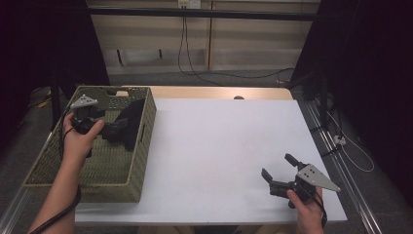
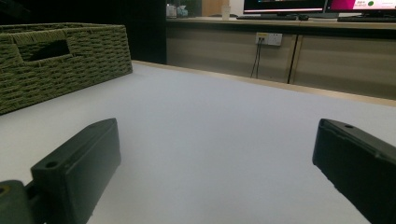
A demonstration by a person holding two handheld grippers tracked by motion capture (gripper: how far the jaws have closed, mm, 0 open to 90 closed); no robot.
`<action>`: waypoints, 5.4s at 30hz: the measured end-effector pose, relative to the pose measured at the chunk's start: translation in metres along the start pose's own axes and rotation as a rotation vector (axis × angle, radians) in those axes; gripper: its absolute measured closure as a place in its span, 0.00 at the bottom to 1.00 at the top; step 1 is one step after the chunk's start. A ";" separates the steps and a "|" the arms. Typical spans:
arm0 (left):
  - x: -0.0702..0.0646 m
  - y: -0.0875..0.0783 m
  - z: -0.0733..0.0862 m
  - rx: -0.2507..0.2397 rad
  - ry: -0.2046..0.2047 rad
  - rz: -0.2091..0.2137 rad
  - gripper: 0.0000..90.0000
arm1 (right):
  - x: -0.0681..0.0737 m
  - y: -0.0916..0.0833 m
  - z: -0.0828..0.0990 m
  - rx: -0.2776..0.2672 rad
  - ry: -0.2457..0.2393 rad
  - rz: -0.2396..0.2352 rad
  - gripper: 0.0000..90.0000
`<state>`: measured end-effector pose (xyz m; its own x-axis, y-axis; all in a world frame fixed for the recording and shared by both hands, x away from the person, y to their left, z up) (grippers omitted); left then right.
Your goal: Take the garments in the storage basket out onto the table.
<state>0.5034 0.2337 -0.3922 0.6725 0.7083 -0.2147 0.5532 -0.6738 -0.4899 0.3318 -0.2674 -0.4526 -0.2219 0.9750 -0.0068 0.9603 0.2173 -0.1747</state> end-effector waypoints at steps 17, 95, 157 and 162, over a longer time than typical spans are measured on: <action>0.019 0.022 0.005 0.100 0.021 -0.019 0.03 | 0.001 0.000 0.000 0.002 -0.003 -0.005 0.00; 0.057 0.104 0.058 0.337 -0.083 0.024 0.40 | 0.001 0.000 0.002 0.009 -0.004 -0.008 0.00; 0.010 -0.026 -0.062 0.353 -0.130 0.035 0.65 | 0.005 0.002 0.002 0.011 -0.022 -0.021 0.00; -0.002 -0.030 -0.071 0.373 -0.107 0.059 0.65 | 0.006 0.002 0.002 0.012 -0.024 -0.021 0.00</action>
<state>0.5203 0.2378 -0.3172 0.6316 0.7021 -0.3289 0.2855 -0.6051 -0.7432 0.3316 -0.2612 -0.4551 -0.2463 0.9688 -0.0267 0.9534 0.2373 -0.1866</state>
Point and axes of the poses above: each handheld gripper's, and its own axes: y roughly forward along the jaws, z roughly out of its underside, x roughly to its left, the point moved 8 cm from there along y, roughly forward along the jaws, and after that the axes turned 13 degrees about z, right-handed, at the moved point
